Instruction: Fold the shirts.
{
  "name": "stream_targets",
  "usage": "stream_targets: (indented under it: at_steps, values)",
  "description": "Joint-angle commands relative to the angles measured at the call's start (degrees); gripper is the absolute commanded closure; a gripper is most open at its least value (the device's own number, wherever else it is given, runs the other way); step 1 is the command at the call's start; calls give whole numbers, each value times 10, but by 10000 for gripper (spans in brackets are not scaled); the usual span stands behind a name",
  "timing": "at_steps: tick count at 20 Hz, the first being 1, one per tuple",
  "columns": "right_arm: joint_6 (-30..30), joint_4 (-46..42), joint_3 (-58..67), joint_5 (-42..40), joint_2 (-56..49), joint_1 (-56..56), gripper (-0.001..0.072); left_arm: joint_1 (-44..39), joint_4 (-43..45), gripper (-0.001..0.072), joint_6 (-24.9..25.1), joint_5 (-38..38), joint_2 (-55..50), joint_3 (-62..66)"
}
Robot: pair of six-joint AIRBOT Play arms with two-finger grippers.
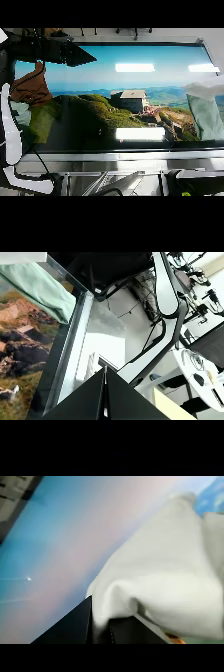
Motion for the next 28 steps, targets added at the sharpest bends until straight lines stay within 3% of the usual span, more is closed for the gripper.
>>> stream_targets:
  at_steps: [1,4,8,9,10,11,17,19,21,24,26,28]
  values:
    - [83,-183,-3,103,27,-10,691,-11,1,694,9,-2,0,0]
    - [96,-269,-42,170,31,-11,690,-21,1,694,12,-3,-1,0]
    - [97,-337,-155,193,30,-11,675,-30,1,694,11,-22,-1,0]
    - [97,-344,-182,191,29,-12,505,-30,1,694,11,-29,-1,0]
    - [97,-350,-209,191,27,-12,265,-30,1,694,10,-37,-1,0]
    - [97,-355,-224,196,22,-12,224,-30,1,694,9,-42,-1,0]
    - [86,-324,-172,200,15,-1,240,-30,1,694,9,-40,-1,0]
    - [61,-260,-152,191,27,14,687,-30,1,695,2,-24,-1,0]
    - [57,-191,-153,165,53,50,689,-28,1,696,-2,-12,0,0]
    - [44,-175,-191,135,112,162,690,-28,2,696,-1,-35,6,-16]
    - [27,-175,-272,91,173,260,690,-39,19,696,9,-25,47,-101]
    - [11,-175,-386,42,239,368,690,-57,93,697,17,13,120,-237]
